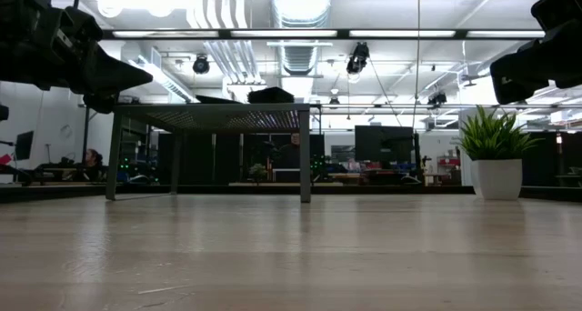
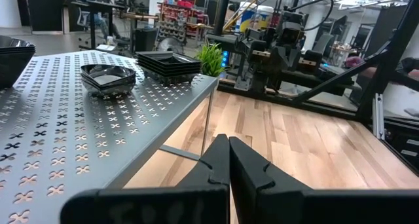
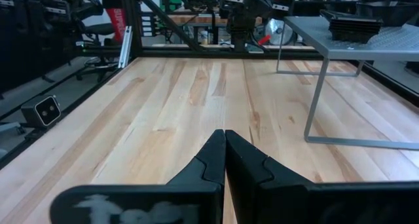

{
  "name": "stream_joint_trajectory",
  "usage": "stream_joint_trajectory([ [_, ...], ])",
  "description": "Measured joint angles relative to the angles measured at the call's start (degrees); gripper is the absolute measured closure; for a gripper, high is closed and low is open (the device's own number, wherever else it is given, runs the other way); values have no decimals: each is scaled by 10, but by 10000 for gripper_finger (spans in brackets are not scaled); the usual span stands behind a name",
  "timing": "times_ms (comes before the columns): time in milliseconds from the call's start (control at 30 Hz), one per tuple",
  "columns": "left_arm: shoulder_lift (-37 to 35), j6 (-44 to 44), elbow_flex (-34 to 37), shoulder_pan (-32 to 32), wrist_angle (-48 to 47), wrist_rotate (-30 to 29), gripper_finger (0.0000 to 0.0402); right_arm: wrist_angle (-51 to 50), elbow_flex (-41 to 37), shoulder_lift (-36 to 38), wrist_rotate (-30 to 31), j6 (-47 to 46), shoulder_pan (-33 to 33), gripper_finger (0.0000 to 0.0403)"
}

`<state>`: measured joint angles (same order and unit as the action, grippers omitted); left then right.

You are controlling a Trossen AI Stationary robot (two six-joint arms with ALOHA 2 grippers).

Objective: Pick & Place Mini shaped plates
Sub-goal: Return to Home Position

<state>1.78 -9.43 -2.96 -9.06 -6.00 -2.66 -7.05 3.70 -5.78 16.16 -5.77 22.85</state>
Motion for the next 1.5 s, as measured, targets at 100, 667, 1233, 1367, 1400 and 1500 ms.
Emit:
stream_joint_trajectory([
  [100, 0, 0, 0, 0, 0, 0, 401, 0, 0, 0, 0, 2, 0, 394],
  [667, 0, 0, 0, 0, 0, -1, 401, 0, 0, 0, 0, 0, 0, 394],
  [1233, 0, 0, 0, 0, 7, -3, 401, 0, 0, 0, 0, 0, 0, 394],
  [1367, 0, 0, 0, 0, 9, -3, 401, 0, 0, 0, 0, 0, 0, 394],
  [1400, 0, 0, 0, 0, 9, -3, 401, 0, 0, 0, 0, 2, 0, 394],
  [1500, 0, 0, 0, 0, 10, -3, 401, 0, 0, 0, 0, 1, 0, 394],
])
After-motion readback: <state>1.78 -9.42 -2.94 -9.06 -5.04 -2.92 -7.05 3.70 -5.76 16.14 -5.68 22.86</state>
